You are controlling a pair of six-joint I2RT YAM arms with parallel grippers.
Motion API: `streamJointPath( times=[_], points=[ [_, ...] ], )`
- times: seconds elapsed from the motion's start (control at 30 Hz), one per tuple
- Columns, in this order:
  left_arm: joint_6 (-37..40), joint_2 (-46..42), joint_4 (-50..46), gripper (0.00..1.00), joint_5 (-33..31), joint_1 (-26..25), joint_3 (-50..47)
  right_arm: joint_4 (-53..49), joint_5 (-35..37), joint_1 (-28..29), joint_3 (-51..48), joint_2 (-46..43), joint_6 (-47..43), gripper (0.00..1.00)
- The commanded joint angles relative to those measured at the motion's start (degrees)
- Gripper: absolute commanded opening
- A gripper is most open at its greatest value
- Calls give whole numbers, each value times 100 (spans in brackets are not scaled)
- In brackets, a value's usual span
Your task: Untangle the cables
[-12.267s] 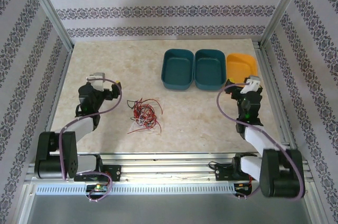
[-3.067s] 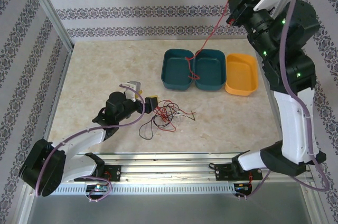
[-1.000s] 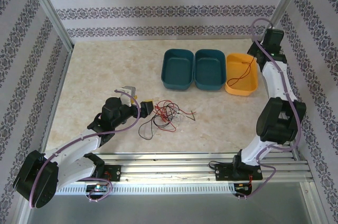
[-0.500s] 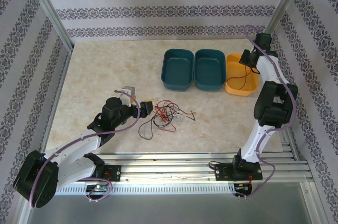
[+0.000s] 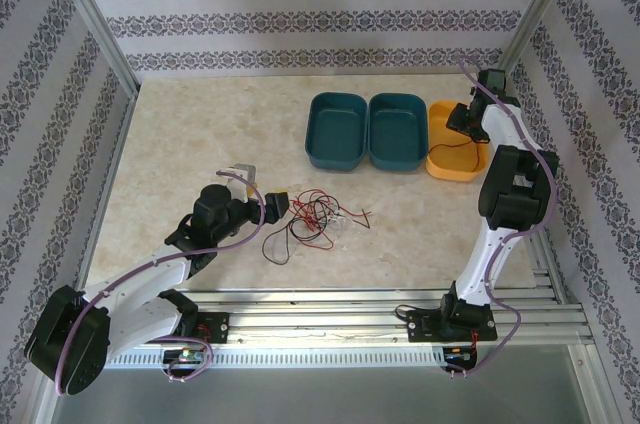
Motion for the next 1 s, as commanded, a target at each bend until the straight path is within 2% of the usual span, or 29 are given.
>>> streamJointPath(
  times=[0.0,0.33,0.5,0.67,0.7,0.87,0.97],
  points=[
    [-98,-89,-85,99,-74,25,-5,-176,-144,-17,202,-23,49,48],
    [-189,-80,-160,99,-124,32,29,-436,-222,93,146,-729,296,52],
    [-251,-24,-339,99,-126,32,216,-214,-175,415,-581,-1647,651,53],
    [-242,23,-517,99,-78,26,387,122,-53,1121,-1721,-2748,867,55],
    [-236,47,-592,100,-68,32,434,164,42,1305,-1924,-2939,872,58],
    [-288,347,-914,99,6,31,688,231,717,2484,-2918,-4012,971,98],
    [-367,590,-1126,99,142,26,875,188,1082,3183,-3392,-4506,1207,98]
  ],
)
